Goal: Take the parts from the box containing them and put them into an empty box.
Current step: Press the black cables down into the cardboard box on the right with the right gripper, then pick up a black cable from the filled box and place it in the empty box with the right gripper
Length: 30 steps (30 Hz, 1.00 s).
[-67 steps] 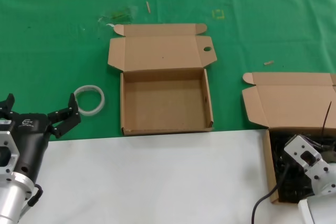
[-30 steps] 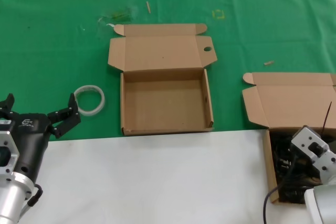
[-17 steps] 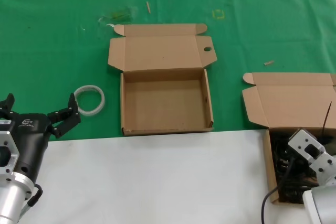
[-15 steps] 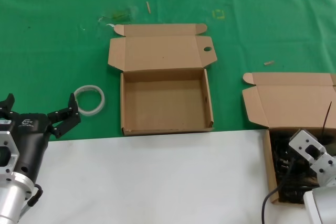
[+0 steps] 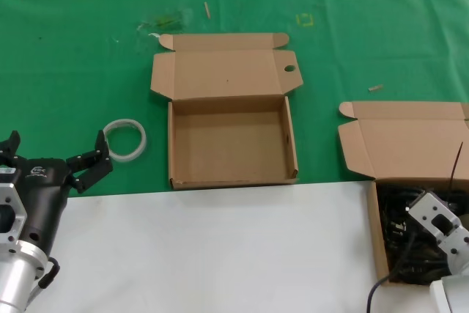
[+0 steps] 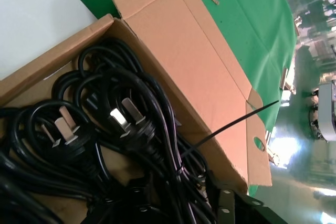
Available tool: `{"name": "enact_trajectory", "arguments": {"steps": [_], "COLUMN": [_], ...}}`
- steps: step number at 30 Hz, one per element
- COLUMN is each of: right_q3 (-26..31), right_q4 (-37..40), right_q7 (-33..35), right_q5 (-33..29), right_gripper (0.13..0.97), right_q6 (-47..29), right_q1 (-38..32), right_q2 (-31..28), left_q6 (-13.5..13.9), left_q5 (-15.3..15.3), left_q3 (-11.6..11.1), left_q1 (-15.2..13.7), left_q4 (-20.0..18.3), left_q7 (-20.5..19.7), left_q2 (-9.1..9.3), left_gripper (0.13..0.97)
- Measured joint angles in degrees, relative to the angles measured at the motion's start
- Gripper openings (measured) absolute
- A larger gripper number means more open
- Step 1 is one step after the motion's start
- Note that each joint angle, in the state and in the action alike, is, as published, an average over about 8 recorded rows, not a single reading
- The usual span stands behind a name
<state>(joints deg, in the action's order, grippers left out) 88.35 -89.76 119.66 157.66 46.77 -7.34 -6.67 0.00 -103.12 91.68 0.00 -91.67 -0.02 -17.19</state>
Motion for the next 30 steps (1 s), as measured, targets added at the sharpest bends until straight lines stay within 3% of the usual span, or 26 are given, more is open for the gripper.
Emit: {"name": "enact_trajectory", "arguments": {"steps": [11,20,30], "right_q3": [-0.02,1.25,7.56], "right_q4": [-1.45,-4.35,-12.75], "right_q7": [-0.64,-1.50,-4.55], "right_q5": [0.07,0.08,0.08], "right_gripper": [0.268,0.199,0.197], "right_q6": [0.79,2.31,6.66], "right_q1": [1.27,0.82,-0.79], "right_q2": [0.00,0.00,0.03], "left_q6": [0.00,0.00,0.00], "left_q5": [0.00,0.00,0.00], "left_q3": [0.00,0.00,0.00], "left_q1": [0.00,0.00,0.00], "left_q4": [0.00,0.00,0.00], "left_q7": [0.00,0.00,0.00], "left_q2": [0.00,0.00,0.00], "left_gripper": [0.966,0.966,0.966]}}
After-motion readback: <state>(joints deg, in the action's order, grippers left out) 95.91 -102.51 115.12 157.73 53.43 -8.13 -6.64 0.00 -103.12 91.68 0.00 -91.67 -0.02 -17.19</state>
